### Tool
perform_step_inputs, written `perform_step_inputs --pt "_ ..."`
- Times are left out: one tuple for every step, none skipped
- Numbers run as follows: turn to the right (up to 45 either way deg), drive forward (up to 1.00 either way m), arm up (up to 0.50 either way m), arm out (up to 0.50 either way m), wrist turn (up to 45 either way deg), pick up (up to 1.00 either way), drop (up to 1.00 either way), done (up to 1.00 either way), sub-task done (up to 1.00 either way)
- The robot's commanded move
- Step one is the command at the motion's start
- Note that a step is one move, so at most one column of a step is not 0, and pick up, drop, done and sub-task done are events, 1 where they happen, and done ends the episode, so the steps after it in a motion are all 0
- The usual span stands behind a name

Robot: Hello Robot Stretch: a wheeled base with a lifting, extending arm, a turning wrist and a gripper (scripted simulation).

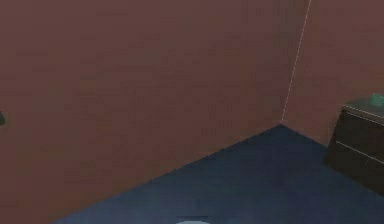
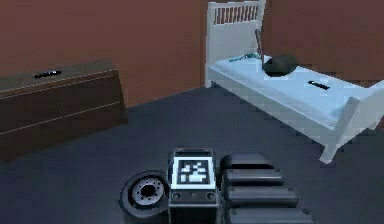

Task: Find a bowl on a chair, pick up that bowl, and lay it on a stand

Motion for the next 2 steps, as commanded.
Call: perform_step_inputs --pt "0.0 0.20 0.00 0.00 0.0 0.00 0.00 0.00 0.00" --pt "45.0 0.00 0.00 0.00 0.0 0.00 0.00 0.00 0.00"
